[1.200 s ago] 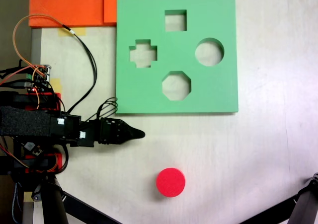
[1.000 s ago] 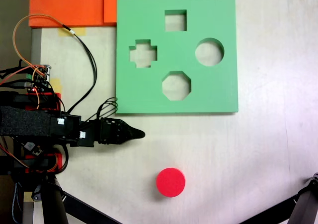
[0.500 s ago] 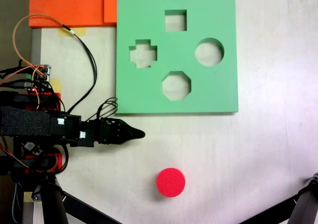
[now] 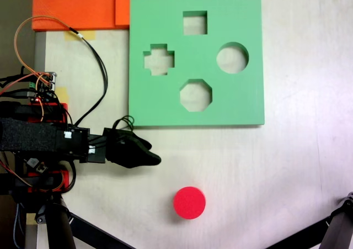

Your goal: Put the cylinder block into the corresponding hole

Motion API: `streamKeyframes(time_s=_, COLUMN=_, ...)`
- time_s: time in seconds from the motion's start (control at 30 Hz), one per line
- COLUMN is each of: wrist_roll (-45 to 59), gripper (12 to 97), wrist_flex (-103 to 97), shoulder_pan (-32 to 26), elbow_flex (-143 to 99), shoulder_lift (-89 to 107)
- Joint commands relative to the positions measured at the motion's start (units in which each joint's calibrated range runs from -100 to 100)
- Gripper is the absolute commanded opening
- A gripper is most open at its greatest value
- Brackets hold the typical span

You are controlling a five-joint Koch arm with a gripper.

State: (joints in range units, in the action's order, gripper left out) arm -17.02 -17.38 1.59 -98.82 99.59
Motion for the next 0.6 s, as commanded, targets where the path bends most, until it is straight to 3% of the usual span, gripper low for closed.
streamKeyframes(time_s=0.0, wrist_roll=-11.4, gripper=50.3, wrist_flex=-22.0, shoulder_pan=1.0, elbow_flex=-1.2, shoulder_lift=0.4)
streamKeyframes(time_s=0.27, wrist_roll=-32.5, gripper=51.4, wrist_flex=-38.5, shoulder_pan=4.7, elbow_flex=-1.2, shoulder_lift=0.4)
streamKeyframes(time_s=0.57, wrist_roll=-29.9, gripper=52.3, wrist_flex=-36.0, shoulder_pan=8.4, elbow_flex=-1.2, shoulder_lift=0.4)
